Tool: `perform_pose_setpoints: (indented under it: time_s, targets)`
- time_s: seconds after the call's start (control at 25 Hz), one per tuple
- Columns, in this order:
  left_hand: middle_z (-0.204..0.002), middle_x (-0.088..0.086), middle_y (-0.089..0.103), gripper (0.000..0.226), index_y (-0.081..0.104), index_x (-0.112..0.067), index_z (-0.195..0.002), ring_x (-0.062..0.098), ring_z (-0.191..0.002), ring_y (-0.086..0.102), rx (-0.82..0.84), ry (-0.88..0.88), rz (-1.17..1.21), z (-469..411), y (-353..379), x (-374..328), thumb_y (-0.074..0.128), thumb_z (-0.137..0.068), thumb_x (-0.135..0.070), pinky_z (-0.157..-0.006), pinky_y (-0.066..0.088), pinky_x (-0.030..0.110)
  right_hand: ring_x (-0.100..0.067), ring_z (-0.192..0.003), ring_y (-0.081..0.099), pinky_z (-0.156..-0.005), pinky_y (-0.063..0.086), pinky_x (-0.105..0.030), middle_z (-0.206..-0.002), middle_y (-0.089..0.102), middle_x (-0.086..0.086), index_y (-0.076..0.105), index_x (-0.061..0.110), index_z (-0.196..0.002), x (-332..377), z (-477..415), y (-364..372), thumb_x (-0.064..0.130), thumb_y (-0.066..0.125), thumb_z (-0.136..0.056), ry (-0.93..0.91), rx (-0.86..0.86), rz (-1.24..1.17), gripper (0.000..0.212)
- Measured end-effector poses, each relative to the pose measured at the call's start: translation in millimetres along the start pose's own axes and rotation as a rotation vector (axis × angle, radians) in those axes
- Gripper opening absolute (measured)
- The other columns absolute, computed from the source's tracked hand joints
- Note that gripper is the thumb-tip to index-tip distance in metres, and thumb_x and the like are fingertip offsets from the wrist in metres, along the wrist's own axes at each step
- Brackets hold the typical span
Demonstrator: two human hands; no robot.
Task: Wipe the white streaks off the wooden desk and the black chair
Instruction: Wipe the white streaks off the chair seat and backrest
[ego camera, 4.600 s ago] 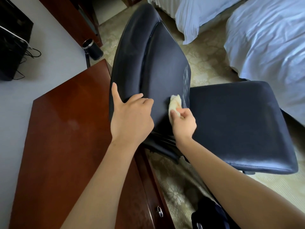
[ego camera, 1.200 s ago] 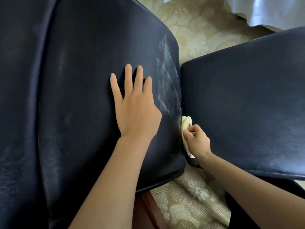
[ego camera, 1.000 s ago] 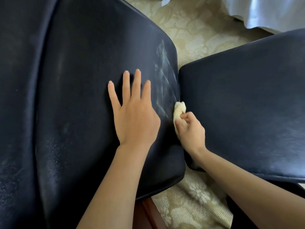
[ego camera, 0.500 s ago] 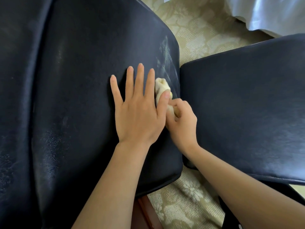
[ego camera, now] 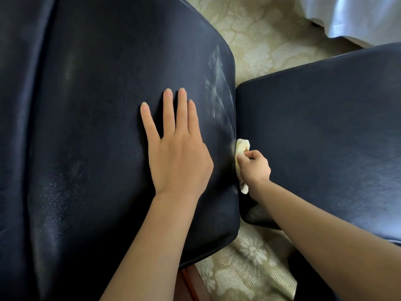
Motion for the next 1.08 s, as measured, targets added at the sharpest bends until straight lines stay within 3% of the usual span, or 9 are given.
perform_pose_setpoints:
  time_s: [0.16,0.32,0.48,0.64,0.76,0.88,1.08]
  targets:
    - [-0.157,0.01,0.022,0.066,0.026,-0.004,-0.148,0.03,-0.146,0.011,-0.037,-0.034,0.035,-3,-2,3,0.021,-0.085,-0.021,-0.113,-0.001,0.058,-0.017,-0.09,0.056,-0.075,0.042,-0.027,-0.102,0.063,0.003,0.061,0.022,-0.101,53,-1,4,0.031,0.05,-0.088,-0.103,-0.037,-0.059,0.02]
    - [-0.156,0.011,0.024,0.066,0.027,-0.004,-0.148,0.03,-0.146,0.014,-0.054,-0.029,0.054,-3,-4,2,0.023,-0.084,-0.019,-0.113,-0.003,0.056,-0.018,-0.088,0.06,-0.08,0.051,-0.035,-0.087,0.063,0.004,0.06,0.02,-0.091,114,15,8,0.033,0.052,-0.087,-0.298,-0.06,-0.086,0.016]
    - [-0.156,0.011,0.026,0.065,0.026,-0.003,-0.148,0.03,-0.146,0.015,-0.084,-0.025,0.054,-2,-5,2,0.023,-0.084,-0.018,-0.113,-0.003,0.056,-0.007,-0.092,0.056,-0.08,0.043,-0.019,-0.097,0.064,0.008,0.064,0.021,-0.098,171,59,22,0.028,0.061,-0.087,-0.685,0.034,-0.086,0.013]
    - [-0.154,0.011,0.029,0.064,0.028,-0.003,-0.147,0.03,-0.145,0.017,-0.075,-0.03,0.07,-1,-5,3,0.028,-0.085,-0.017,-0.113,-0.001,0.056,-0.007,-0.09,0.056,-0.079,0.044,-0.017,-0.097,0.064,0.003,0.066,0.021,-0.098,177,76,25,0.025,0.066,-0.085,-0.923,0.046,-0.087,0.013]
    - [-0.155,0.012,0.027,0.065,0.03,-0.003,-0.146,0.03,-0.146,0.015,-0.057,-0.021,0.063,-2,-4,2,0.025,-0.083,-0.017,-0.113,-0.002,0.057,-0.008,-0.089,0.055,-0.08,0.042,-0.019,-0.097,0.063,0.003,0.063,0.021,-0.098,156,48,18,0.026,0.063,-0.087,-0.847,0.002,-0.027,0.012]
    - [-0.156,0.012,0.026,0.066,0.031,-0.006,-0.147,0.031,-0.146,0.014,-0.034,-0.016,0.057,-1,-4,2,0.029,-0.082,-0.017,-0.112,-0.001,0.059,-0.01,-0.078,0.052,-0.069,0.042,-0.019,-0.084,0.059,0.004,0.058,0.018,-0.087,119,14,8,0.027,0.057,-0.089,-0.573,-0.02,-0.029,0.01]
    - [-0.14,0.013,0.048,0.06,0.049,-0.011,-0.136,0.035,-0.133,0.037,-0.053,-0.041,0.136,-16,-17,4,0.04,-0.078,-0.016,-0.107,0.01,0.058,-0.012,-0.081,0.054,-0.063,0.038,-0.022,-0.081,0.056,0.01,0.058,0.017,-0.094,60,-16,3,0.027,0.052,-0.09,-0.216,-0.005,-0.016,0.012]
Point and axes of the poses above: each hand's wrist, its own z-axis away from the middle knuckle, its own y-axis out of the palm, x = y × z, the point moved 9 cm from there along -z, towards the middle knuckle
